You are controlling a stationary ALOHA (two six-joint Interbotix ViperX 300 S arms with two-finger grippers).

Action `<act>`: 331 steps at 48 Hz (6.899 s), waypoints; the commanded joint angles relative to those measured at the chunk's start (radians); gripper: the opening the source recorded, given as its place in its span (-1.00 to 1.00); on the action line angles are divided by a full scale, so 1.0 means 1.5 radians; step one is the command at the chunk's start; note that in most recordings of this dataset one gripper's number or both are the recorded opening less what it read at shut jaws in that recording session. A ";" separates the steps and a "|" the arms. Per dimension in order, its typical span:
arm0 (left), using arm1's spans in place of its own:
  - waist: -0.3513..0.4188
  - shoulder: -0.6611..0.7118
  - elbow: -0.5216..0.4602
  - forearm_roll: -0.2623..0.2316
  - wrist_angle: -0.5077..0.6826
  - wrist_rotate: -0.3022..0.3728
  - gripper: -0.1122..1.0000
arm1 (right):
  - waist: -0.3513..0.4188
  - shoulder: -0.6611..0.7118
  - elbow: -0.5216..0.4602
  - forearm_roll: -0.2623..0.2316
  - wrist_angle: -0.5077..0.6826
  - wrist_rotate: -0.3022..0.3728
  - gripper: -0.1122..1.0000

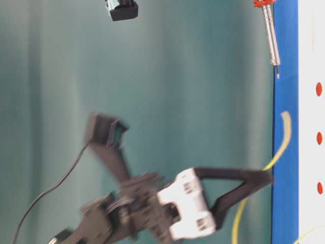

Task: Touch the tip of the soldering iron to the tip of the solder at the mark.

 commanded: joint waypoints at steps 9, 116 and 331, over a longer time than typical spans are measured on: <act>0.000 0.076 -0.049 0.001 -0.040 0.003 -0.77 | 0.000 -0.002 -0.008 -0.002 -0.008 0.001 -0.68; 0.008 0.105 -0.096 0.001 0.021 0.005 -0.77 | 0.010 0.126 -0.044 -0.003 -0.044 0.001 -0.68; -0.367 -0.087 0.295 0.001 -0.505 -0.161 -0.77 | 0.379 0.120 0.053 0.016 -0.393 0.131 -0.68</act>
